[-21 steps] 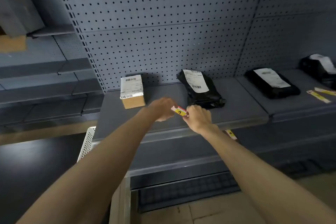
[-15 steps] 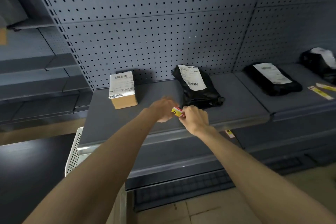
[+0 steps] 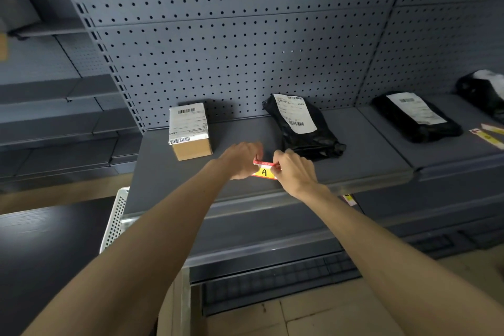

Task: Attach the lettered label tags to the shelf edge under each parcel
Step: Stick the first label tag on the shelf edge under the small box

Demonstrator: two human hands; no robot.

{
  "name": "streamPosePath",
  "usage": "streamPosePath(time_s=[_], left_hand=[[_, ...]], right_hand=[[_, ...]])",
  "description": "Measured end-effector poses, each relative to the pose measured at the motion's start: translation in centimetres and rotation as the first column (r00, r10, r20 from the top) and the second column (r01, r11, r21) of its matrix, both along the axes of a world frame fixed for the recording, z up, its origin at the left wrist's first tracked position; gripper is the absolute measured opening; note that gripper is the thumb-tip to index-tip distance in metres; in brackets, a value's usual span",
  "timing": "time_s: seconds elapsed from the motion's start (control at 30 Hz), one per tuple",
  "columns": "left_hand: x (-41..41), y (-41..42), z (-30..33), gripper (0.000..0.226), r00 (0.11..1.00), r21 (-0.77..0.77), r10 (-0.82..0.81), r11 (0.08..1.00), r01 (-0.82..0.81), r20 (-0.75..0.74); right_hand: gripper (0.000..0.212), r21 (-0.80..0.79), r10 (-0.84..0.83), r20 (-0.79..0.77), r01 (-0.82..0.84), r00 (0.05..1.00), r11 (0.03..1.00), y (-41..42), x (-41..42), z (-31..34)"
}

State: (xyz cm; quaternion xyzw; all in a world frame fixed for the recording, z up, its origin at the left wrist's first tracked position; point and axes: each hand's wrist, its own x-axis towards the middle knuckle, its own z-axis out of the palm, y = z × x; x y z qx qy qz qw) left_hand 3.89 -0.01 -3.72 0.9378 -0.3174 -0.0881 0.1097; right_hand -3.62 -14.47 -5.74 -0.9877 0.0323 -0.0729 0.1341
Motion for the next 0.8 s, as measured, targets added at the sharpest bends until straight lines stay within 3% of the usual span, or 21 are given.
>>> streamPosePath(time_s=[0.1,0.33,0.5,0.63,0.8], left_hand=[[-1.3,2.7,1.1,0.007,0.999,-0.106,0.031,0.994,-0.032,-0.019],[-5.7,11.2,3.1,0.008,0.989,-0.293,0.144,0.944,-0.150,-0.044],[-9.1,15.9,2.8,0.012,0.968,-0.303,0.247,0.920,-0.247,-0.039],[-11.4,18.3,1.2,0.017,0.933,-0.261,0.351,0.911,-0.320,0.081],[-12.8,19.3,-1.7,0.023,0.919,-0.229,0.343,0.927,-0.298,0.194]], right_hand=[[0.010,0.093,0.083,0.029,-0.085,0.996,0.992,1.5,-0.2,1.7],[0.006,0.318,0.247,0.059,-0.253,0.967,0.914,7.9,-1.9,4.4],[0.012,0.352,0.336,0.087,-0.345,0.938,0.870,11.9,-3.2,4.0],[0.014,0.346,0.349,0.089,-0.357,0.933,0.868,13.3,-3.6,3.2],[0.015,0.317,0.327,0.086,-0.337,0.941,0.887,13.8,-3.9,2.2]])
